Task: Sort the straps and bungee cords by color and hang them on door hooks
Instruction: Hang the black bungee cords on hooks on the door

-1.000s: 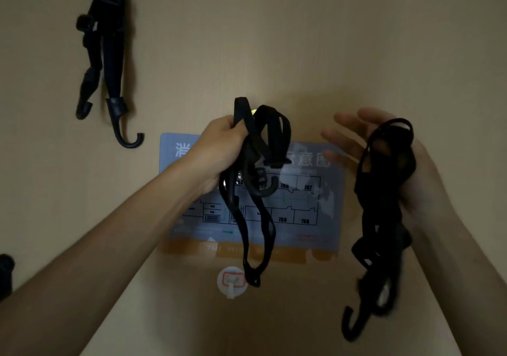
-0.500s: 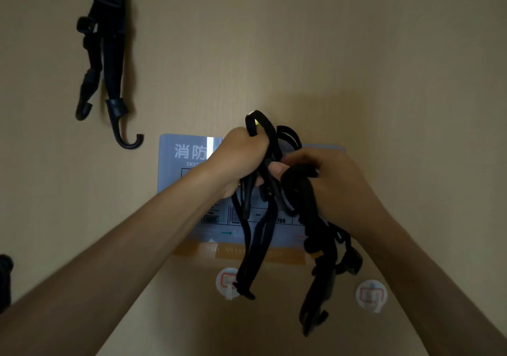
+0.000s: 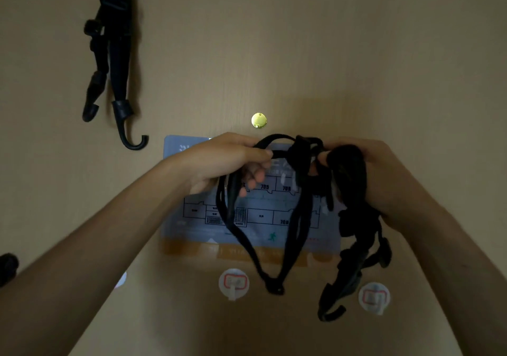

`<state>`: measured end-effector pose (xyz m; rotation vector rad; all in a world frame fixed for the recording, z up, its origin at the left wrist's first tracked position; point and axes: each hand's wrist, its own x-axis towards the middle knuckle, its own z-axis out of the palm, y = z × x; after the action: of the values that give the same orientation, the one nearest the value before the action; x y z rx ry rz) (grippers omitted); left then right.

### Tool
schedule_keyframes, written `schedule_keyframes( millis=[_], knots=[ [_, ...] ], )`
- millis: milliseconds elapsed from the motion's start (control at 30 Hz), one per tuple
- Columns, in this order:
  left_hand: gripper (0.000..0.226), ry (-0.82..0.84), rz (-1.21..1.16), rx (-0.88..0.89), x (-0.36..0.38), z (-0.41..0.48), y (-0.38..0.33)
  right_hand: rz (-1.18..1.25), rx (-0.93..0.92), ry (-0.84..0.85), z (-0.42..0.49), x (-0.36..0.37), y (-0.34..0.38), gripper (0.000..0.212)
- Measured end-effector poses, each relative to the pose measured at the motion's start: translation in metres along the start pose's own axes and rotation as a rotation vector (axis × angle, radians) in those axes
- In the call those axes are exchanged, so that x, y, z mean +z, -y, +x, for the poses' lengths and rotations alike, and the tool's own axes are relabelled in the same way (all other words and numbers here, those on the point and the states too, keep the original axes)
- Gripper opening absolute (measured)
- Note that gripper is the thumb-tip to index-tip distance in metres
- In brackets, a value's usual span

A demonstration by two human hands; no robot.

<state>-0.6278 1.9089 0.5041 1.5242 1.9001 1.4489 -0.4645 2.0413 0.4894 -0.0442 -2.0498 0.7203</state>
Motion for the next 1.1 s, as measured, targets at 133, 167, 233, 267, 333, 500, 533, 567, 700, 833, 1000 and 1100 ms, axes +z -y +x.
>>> schedule_keyframes(
  millis=[133,167,233,267,333,500,533,567,700,833,1000,1100],
  knots=[
    [0.018,0.030,-0.071,0.017,-0.001,0.000,-0.001,0.045,0.014,0.152,-0.004,-0.009,0.002,0.022],
    [0.019,0.027,-0.094,0.026,-0.001,0.001,-0.002,0.004,0.034,0.202,-0.004,-0.009,0.001,0.021],
    [0.017,0.015,-0.139,0.042,-0.002,0.003,-0.004,-0.101,0.052,0.272,-0.005,-0.008,-0.005,0.017],
    [0.016,0.002,-0.151,0.048,-0.002,0.003,-0.005,-0.124,0.068,0.304,-0.006,-0.008,-0.008,0.016],
    [0.015,-0.032,-0.165,0.049,-0.003,0.004,-0.008,-0.134,0.110,0.361,-0.009,-0.008,-0.010,0.021],
    [0.022,-0.036,-0.172,0.009,-0.008,0.006,-0.016,-0.083,0.107,0.262,-0.006,-0.011,-0.012,0.024],
    [0.021,-0.016,-0.162,-0.006,-0.008,0.006,-0.017,-0.089,0.098,0.220,-0.005,-0.010,-0.013,0.024],
    [0.021,0.011,-0.151,-0.022,-0.006,0.006,-0.018,-0.078,0.085,0.189,-0.005,-0.007,-0.012,0.024],
    [0.020,0.140,-0.107,-0.040,0.003,0.009,-0.021,-0.020,-0.018,0.292,-0.008,0.008,-0.001,0.031],
    [0.013,0.242,0.016,0.038,0.003,0.007,-0.020,0.100,0.014,0.323,-0.009,0.026,0.004,0.020],
    [0.034,0.180,0.290,0.109,-0.012,0.000,-0.008,0.068,0.100,0.113,-0.002,0.024,-0.003,0.020],
    [0.036,0.132,0.381,0.151,-0.015,-0.002,-0.005,0.108,0.138,0.088,-0.001,0.024,-0.004,0.024]
  ],
)
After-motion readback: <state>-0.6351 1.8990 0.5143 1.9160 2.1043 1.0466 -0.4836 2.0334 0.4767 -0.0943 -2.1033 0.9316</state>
